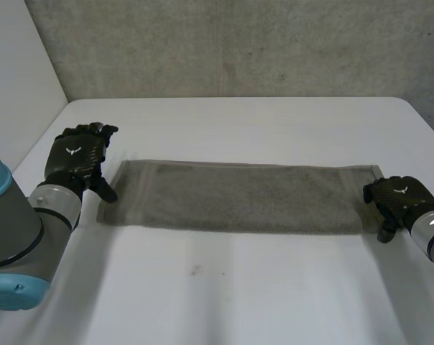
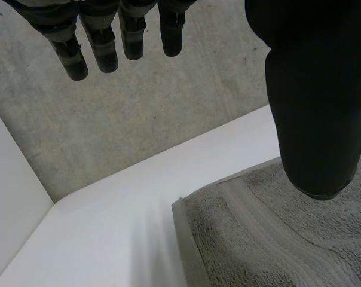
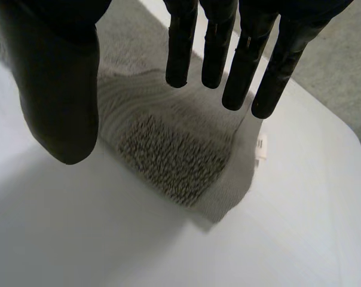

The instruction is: Fold the towel.

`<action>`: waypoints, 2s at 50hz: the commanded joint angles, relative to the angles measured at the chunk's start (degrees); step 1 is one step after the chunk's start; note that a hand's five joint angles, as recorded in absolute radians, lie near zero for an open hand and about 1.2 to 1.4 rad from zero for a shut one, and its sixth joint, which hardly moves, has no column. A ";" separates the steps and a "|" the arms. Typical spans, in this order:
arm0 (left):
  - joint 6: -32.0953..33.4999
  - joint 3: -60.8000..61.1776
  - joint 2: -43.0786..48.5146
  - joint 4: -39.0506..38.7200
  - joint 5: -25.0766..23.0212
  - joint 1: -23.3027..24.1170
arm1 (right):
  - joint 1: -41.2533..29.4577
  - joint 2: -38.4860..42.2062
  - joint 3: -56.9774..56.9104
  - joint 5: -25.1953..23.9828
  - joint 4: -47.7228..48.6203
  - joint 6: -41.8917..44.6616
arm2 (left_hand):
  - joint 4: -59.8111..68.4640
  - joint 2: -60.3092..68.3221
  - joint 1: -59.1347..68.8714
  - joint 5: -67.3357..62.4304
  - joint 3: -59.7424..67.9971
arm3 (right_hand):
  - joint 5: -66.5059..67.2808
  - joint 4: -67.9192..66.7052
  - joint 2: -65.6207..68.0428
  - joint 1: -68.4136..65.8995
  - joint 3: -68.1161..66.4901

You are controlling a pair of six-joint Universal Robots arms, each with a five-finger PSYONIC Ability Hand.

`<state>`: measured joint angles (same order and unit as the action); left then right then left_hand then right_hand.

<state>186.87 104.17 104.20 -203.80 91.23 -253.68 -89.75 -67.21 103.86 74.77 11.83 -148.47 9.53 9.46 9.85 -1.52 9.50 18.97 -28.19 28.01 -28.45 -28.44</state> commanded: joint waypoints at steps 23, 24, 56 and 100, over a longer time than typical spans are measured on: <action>0.08 1.30 -0.13 -0.89 0.00 0.12 | 15.38 2.79 -8.14 2.39 2.41 12.30 | 0.47 0.54 0.15 1.52 0.50 | 51.03 -51.81 51.99 -51.55 -51.56; 0.08 1.30 -0.13 -0.89 0.00 0.12 | 15.83 2.52 -8.75 2.57 2.15 14.32 | 0.47 0.54 0.15 1.52 0.50 | 51.03 -51.81 51.99 -51.55 -51.56; 0.08 1.30 -0.66 -0.89 0.18 -0.32 | -48.85 27.73 -46.19 9.78 -10.23 14.08 | 0.47 0.54 0.15 1.52 0.50 | 51.03 -51.81 51.99 -51.55 -51.56; 0.16 1.65 -1.10 -0.81 0.35 4.95 | -18.18 4.10 -4.54 1.69 2.41 -8.24 | 0.47 0.54 0.15 1.52 0.50 | 47.72 -48.50 48.69 -48.24 -48.26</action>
<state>187.03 105.70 103.30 -204.60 91.47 -249.07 -108.61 -63.29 99.15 74.87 12.95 -156.93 9.53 9.43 9.85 -1.52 9.50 50.10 -60.75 61.27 -60.91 -60.25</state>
